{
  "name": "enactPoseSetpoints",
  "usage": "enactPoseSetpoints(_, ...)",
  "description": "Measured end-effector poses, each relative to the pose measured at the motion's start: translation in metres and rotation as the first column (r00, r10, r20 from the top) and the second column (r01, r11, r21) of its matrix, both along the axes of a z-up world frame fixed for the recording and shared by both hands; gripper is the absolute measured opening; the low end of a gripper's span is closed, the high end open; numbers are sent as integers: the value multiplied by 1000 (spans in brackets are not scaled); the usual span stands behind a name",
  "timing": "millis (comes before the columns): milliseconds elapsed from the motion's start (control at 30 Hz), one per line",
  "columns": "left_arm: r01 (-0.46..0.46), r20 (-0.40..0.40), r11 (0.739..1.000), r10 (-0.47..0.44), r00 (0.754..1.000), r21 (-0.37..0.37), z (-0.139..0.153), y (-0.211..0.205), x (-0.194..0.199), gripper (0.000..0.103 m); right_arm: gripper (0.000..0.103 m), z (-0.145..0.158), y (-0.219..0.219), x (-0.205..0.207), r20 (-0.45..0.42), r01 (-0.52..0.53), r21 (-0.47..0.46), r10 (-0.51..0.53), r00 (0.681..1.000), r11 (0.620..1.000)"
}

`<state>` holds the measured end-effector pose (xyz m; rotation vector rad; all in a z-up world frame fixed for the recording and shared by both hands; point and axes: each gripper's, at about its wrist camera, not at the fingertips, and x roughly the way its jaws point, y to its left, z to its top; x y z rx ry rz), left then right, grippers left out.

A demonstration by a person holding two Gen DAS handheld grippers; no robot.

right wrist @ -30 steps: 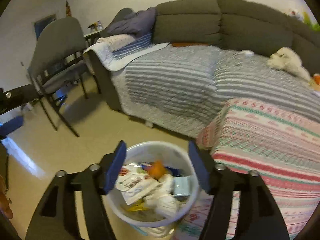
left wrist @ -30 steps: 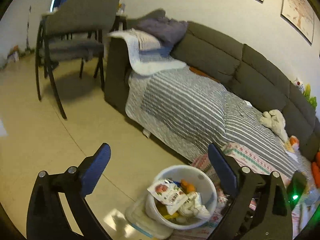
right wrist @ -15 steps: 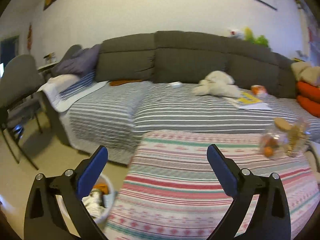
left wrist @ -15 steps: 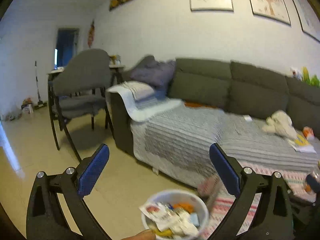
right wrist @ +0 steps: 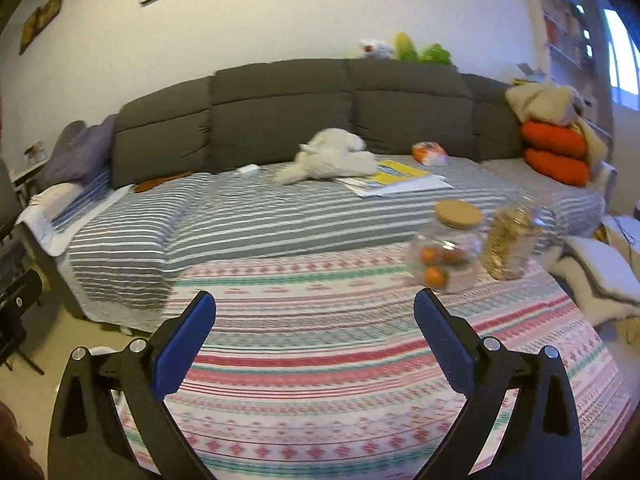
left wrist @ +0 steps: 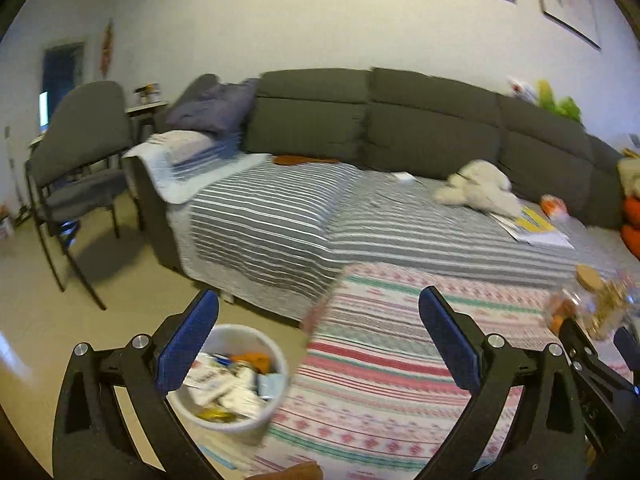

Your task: Collect trash

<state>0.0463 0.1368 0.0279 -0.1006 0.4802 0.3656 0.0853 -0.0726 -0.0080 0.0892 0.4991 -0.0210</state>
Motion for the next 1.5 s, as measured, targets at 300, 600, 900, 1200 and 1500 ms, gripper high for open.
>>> enactPoseSetpoints(300,123,-36,991,-121,992,47,-20,-61,19,96,96,-3,-44,-7,43,84,-35,-82,996,996)
enactPoseSetpoints(600,157,-5,987,-157,988,46,-18,-80,16,96,96,0,-56,-19,100,137,-91,-127,987,986)
enactPoseSetpoints(900,175,-4,983,-175,985,53,-19,-88,16,96,96,5,-67,-22,117,148,-57,-141,983,987)
enactPoseSetpoints(1200,185,-11,981,-185,983,55,-21,-92,18,96,96,6,-71,-24,126,155,-53,-147,981,986)
enactPoseSetpoints(1500,190,-12,980,-190,982,54,-20,-94,18,96,96,6,-73,-24,123,155,-50,-148,981,987)
